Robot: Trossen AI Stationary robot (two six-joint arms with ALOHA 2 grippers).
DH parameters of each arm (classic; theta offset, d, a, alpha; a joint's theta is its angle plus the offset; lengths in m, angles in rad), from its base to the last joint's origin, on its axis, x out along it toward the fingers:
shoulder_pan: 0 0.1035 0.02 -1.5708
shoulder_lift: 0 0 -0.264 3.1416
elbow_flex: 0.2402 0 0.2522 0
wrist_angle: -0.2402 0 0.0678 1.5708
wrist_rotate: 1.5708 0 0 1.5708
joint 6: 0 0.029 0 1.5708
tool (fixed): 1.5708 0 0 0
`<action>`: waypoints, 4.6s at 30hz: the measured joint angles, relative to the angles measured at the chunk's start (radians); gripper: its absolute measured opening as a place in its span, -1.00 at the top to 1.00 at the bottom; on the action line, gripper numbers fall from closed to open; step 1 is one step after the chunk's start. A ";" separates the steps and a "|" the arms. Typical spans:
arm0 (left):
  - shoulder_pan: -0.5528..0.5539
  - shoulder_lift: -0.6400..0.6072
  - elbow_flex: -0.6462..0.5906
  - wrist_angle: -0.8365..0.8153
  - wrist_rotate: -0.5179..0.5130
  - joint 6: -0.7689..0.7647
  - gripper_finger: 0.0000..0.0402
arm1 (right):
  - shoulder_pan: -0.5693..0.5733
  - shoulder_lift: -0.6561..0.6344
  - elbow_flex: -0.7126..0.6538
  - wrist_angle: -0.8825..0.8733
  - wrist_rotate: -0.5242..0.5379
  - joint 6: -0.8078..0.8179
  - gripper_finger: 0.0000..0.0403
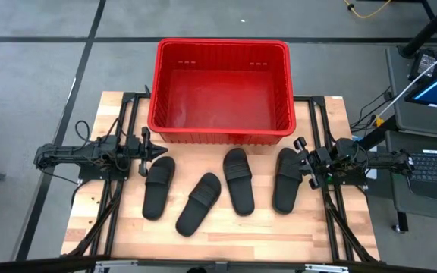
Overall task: Pick and place slides into bin
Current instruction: Put the black slide into the bin
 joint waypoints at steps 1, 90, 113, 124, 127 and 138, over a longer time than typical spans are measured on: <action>0.000 0.000 0.000 0.000 -0.002 0.000 0.98 | 0.000 0.000 0.000 0.000 0.000 0.004 0.70; -0.396 0.856 0.693 -0.235 -0.271 0.033 0.30 | 0.631 1.173 1.153 -1.226 0.621 0.678 0.99; -0.525 0.893 0.698 -0.236 -0.295 0.051 0.30 | 0.667 1.489 1.198 -1.616 0.628 1.151 0.65; -0.525 0.893 0.698 -0.236 -0.291 0.037 0.30 | 0.625 1.490 1.198 -1.606 0.622 1.152 0.14; -0.525 0.893 0.698 -0.236 -0.290 0.036 0.30 | 0.625 1.507 1.198 -1.605 0.622 1.125 0.07; -0.525 0.893 0.698 -0.236 -0.290 0.034 0.30 | 0.660 1.706 1.197 -1.643 0.655 1.103 0.11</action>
